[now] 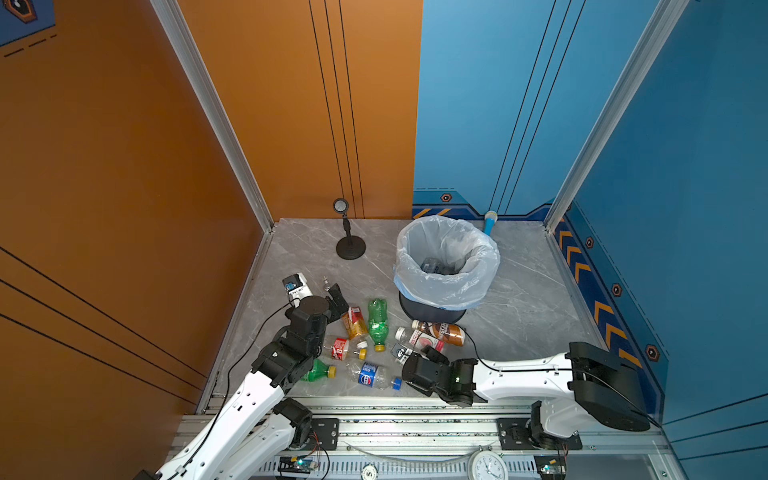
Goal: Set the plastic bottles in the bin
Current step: 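Lift the clear bottle over the bin and open the right gripper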
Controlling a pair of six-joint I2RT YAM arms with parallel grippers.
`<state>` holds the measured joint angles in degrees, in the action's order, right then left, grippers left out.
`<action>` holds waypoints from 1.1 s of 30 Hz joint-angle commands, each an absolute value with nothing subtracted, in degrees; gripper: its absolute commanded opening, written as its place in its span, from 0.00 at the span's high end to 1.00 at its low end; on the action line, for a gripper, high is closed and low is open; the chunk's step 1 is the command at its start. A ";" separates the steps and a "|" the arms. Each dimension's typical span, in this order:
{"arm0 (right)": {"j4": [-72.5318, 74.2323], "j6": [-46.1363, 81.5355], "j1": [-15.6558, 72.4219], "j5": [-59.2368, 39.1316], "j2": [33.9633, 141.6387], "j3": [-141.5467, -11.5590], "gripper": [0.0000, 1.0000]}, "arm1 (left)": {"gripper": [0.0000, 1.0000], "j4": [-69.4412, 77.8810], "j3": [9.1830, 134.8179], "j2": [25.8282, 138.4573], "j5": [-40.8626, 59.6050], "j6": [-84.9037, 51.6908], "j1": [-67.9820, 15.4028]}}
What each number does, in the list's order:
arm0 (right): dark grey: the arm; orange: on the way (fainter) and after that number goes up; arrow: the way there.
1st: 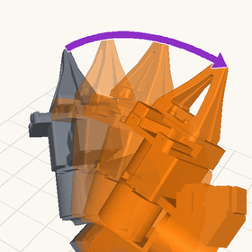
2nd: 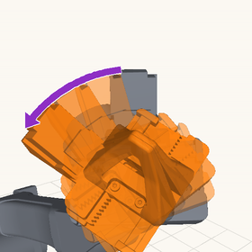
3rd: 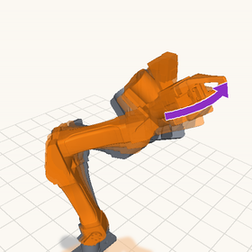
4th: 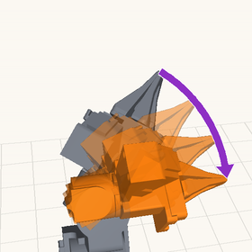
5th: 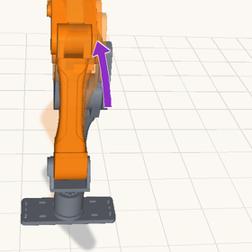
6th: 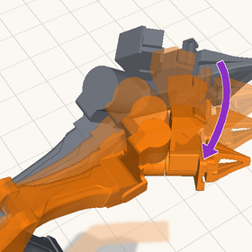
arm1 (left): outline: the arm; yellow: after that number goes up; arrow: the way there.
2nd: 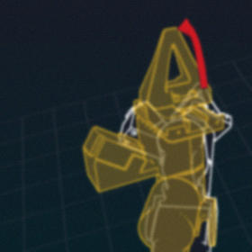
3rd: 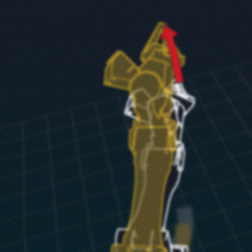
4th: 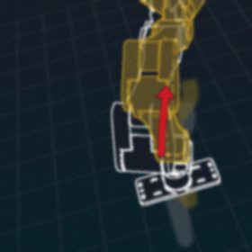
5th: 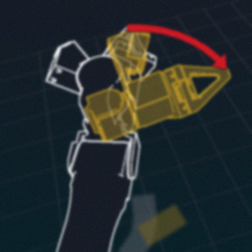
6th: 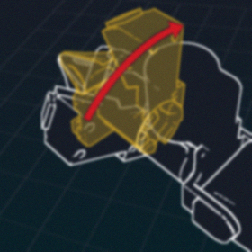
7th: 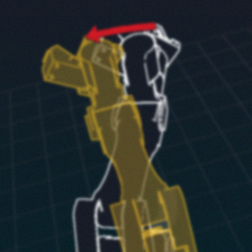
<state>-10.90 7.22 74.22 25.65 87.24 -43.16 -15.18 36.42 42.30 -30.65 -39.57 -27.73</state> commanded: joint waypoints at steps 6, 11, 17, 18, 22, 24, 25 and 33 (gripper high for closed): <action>-14.43 4.36 73.31 29.52 76.87 -47.66 0.39 | 0.02 -16.31 35.95 41.74 -29.54 -40.73 -26.83; -14.43 2.37 72.06 28.68 66.83 -51.05 0.39 | 0.02 -16.32 35.71 42.14 -29.24 -41.38 -26.50; -6.85 -0.65 67.85 20.44 60.88 -57.76 0.38 | 0.02 -16.83 35.47 42.01 -28.86 -41.84 -26.02; -5.25 -1.44 67.07 19.50 60.73 -59.27 0.39 | 0.02 -17.00 35.44 41.95 -28.82 -41.93 -26.00; 0.95 -3.16 62.19 16.12 62.42 -64.98 0.39 | 0.02 -17.73 35.30 41.19 -28.81 -42.46 -25.88; 3.32 -3.34 58.60 12.73 64.13 -67.89 0.39 | 0.02 -18.06 35.10 40.81 -28.74 -42.79 -25.85; 4.08 -3.34 57.19 12.04 64.96 -69.27 0.39 | 0.02 -18.32 35.07 40.56 -28.74 -42.87 -25.83; 7.85 -3.23 43.67 8.73 74.94 -78.16 0.39 | 0.02 -20.38 34.74 39.56 -27.78 -44.10 -25.57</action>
<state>5.10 -2.79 46.98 10.98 71.85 -75.83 -18.39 35.68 40.16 -28.86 -43.18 -26.17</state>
